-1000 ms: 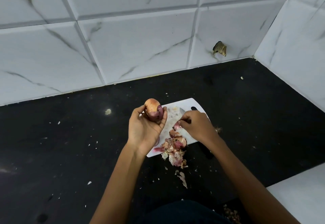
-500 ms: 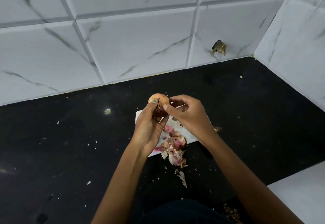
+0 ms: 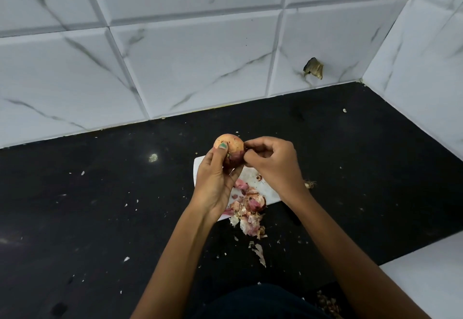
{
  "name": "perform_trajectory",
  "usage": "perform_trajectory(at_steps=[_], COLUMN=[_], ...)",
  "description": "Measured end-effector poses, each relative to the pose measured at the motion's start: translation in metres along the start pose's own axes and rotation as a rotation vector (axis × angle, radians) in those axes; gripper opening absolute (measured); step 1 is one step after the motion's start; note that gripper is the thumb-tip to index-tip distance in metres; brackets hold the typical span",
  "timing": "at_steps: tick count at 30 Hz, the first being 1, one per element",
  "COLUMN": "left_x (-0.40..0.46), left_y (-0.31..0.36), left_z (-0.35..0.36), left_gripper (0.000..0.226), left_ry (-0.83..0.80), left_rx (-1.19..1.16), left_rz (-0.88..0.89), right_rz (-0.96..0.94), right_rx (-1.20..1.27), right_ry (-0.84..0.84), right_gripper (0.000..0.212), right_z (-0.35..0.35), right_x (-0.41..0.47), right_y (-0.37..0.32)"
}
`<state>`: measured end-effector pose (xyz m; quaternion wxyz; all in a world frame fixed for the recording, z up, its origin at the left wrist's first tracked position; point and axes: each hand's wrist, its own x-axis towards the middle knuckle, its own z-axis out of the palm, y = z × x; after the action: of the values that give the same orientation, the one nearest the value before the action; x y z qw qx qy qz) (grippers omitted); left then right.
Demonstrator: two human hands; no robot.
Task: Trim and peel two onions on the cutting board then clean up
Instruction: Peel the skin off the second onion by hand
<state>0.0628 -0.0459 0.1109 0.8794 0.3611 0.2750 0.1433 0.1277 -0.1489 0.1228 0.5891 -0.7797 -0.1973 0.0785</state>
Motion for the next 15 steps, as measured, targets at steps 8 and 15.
perform_trajectory(at_steps=[8,15], left_x=[0.0003,-0.0031], left_y=[-0.0021,0.0011], left_z=[-0.0015,-0.0003], left_gripper=[0.029,0.040], left_ry=[-0.001,-0.013], left_rx=[0.055,-0.059], left_rz=[0.046,-0.007], right_rz=[-0.023,-0.042], right_rx=[-0.025,0.015], right_ry=[-0.060,-0.008], right_gripper=[0.026,0.017], right_z=[0.0024,-0.0024], right_x=[-0.0015,0.0018], right_y=[-0.0003,0.0031])
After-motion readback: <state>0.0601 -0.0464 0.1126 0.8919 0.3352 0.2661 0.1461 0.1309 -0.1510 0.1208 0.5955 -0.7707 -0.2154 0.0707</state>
